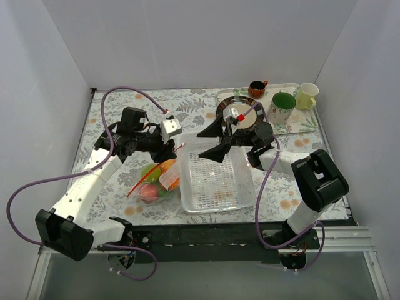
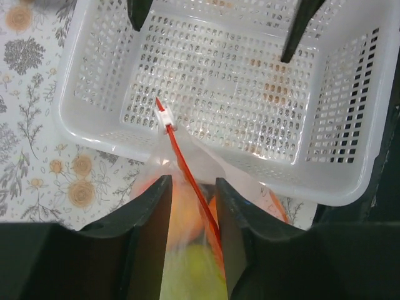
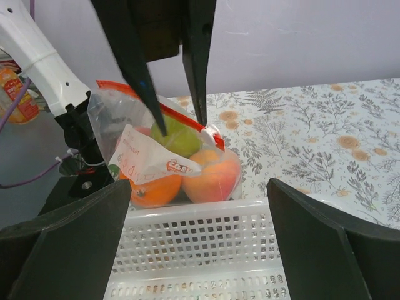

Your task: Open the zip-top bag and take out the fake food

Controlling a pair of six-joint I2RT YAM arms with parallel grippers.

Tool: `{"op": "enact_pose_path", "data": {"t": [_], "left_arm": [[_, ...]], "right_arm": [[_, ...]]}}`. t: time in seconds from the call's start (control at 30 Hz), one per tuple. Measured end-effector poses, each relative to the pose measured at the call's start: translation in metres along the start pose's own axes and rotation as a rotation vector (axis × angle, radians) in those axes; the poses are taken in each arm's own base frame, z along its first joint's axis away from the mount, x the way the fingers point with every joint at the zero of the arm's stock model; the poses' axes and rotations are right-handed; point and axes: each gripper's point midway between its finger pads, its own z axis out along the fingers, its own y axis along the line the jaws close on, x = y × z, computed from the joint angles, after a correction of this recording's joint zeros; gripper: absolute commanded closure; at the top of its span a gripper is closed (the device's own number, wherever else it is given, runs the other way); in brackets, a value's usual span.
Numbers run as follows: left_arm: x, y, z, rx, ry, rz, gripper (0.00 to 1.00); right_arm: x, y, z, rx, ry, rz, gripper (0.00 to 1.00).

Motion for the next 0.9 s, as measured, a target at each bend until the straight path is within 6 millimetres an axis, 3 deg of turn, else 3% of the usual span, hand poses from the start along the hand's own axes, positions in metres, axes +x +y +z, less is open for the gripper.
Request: {"op": "enact_pose_path", "data": {"t": [0.03, 0.13, 0.37, 0.57, 0.73, 0.87, 0.9], "left_arm": [[0.001, 0.002, 0.001, -0.006, 0.007, 0.002, 0.88], [0.007, 0.005, 0.005, -0.013, 0.035, -0.001, 0.99], [0.024, 0.005, 0.013, 0.038, 0.119, -0.018, 1.00], [-0.013, -0.001, -0.016, 0.032, 0.073, 0.092, 1.00], [-0.043, -0.014, -0.039, 0.050, 0.006, 0.146, 1.00], [-0.045, -0.021, -0.043, 0.074, 0.006, 0.146, 1.00], [-0.043, -0.022, -0.043, 0.079, 0.013, 0.140, 1.00]], "right_arm": [[-0.002, 0.000, 0.000, 0.001, -0.003, -0.009, 0.02], [-0.005, 0.001, 0.000, 0.003, -0.007, -0.024, 0.02], [-0.008, -0.008, 0.000, 0.049, -0.015, -0.066, 0.02], [-0.017, -0.006, 0.002, 0.063, -0.024, -0.113, 0.02], [-0.016, 0.007, 0.016, 0.012, -0.031, -0.093, 0.04], [-0.023, 0.020, 0.033, -0.039, -0.047, -0.086, 0.21], [-0.025, 0.024, 0.036, -0.052, -0.051, -0.084, 0.21]]}}
